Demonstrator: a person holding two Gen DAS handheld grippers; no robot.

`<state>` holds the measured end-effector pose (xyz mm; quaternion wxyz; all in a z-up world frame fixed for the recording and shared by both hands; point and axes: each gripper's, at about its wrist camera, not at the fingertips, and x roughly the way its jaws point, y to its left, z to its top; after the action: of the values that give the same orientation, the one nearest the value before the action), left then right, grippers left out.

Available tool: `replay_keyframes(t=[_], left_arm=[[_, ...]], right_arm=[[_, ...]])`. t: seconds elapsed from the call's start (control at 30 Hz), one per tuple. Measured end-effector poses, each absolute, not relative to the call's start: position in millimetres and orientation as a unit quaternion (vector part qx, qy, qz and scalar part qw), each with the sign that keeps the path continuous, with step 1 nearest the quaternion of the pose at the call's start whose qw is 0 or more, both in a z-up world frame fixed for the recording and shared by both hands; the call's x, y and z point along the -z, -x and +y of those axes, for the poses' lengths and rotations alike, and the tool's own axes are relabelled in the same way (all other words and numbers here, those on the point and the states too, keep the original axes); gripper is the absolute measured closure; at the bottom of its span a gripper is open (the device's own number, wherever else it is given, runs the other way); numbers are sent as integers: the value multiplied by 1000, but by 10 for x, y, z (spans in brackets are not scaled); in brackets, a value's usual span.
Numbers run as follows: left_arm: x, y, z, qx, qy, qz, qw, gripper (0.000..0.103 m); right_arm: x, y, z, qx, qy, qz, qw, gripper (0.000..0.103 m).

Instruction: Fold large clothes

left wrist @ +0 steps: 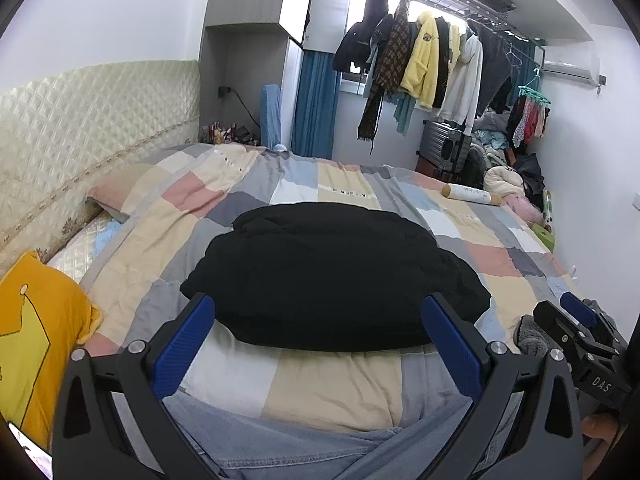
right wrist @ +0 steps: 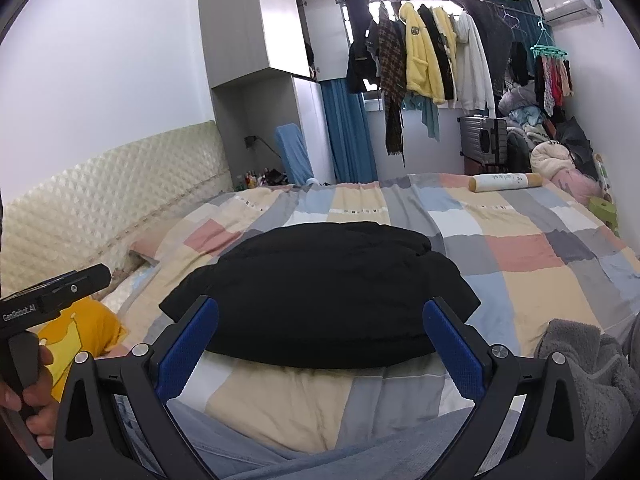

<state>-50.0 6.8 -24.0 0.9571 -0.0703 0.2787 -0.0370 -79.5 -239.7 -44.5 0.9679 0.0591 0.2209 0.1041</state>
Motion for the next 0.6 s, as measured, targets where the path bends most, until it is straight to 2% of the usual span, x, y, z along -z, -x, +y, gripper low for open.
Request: replay_keyframes(t=[0.6], left_arm=[[300, 439, 74, 29, 71, 294, 953, 0]], right_arm=[[461, 787, -2436, -97, -62, 221, 968, 0]])
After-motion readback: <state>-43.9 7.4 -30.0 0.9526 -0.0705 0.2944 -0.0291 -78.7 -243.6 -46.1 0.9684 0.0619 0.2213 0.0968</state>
